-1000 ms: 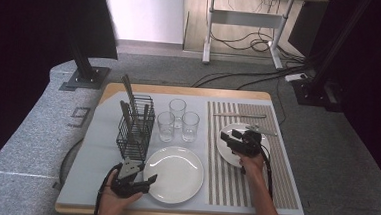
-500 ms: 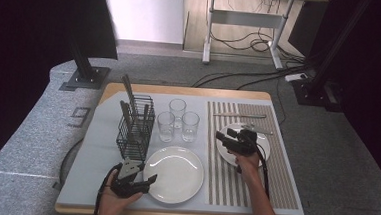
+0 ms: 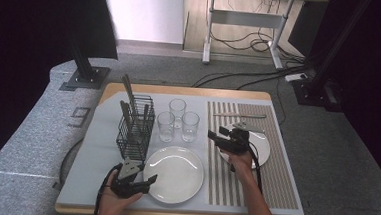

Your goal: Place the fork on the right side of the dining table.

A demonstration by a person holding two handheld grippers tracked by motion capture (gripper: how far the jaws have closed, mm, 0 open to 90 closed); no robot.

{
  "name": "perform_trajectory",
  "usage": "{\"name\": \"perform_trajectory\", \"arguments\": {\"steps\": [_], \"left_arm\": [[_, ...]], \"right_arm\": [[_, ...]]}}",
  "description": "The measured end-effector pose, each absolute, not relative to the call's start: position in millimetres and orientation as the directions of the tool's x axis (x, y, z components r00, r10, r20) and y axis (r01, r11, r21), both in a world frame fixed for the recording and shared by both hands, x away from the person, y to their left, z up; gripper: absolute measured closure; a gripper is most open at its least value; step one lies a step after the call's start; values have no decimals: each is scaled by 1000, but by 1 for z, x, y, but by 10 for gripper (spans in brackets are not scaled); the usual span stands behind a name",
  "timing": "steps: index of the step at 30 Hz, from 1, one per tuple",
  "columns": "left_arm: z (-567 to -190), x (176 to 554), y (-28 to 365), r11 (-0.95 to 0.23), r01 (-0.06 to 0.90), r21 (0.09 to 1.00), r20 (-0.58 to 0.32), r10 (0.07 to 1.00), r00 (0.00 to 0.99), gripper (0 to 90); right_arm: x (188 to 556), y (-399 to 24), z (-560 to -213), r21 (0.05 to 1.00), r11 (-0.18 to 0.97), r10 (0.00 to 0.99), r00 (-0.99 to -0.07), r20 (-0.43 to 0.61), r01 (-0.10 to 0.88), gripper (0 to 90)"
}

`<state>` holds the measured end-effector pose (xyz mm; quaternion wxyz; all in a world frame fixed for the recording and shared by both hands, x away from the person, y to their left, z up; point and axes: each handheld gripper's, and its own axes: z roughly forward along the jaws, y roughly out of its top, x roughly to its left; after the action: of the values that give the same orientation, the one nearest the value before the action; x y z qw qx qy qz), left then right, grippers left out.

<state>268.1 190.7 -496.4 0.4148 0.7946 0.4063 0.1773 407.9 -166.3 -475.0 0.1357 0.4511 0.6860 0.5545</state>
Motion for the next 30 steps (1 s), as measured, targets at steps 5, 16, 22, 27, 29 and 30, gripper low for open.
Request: {"name": "perform_trajectory", "arguments": {"steps": [5, 16, 22, 27, 29, 30], "left_arm": [[-496, 268, 191, -326, 498, 803, -55, 793, 607, 374], [-496, 268, 191, -326, 495, 805, -55, 790, 610, 374], [-495, 267, 191, -326, 494, 806, -55, 790, 611, 375], [-495, 267, 191, -327, 494, 806, -56, 789, 612, 374], [-495, 268, 191, -327, 494, 805, -55, 789, 612, 374], [-495, 267, 191, -327, 494, 805, -56, 789, 612, 374]], "right_arm": [[409, -156, -473, 888, -18, 757, -574, 313, 460, 394], [410, -133, -460, 898, -1, 727, -617, 302, 439, 400], [411, -121, -458, 899, 10, 711, -635, 301, 438, 402], [412, -113, -458, 898, 20, 701, -646, 300, 439, 404], [413, -109, -457, 899, 22, 696, -652, 300, 437, 406], [413, -107, -457, 899, 23, 695, -653, 300, 437, 407]]}}
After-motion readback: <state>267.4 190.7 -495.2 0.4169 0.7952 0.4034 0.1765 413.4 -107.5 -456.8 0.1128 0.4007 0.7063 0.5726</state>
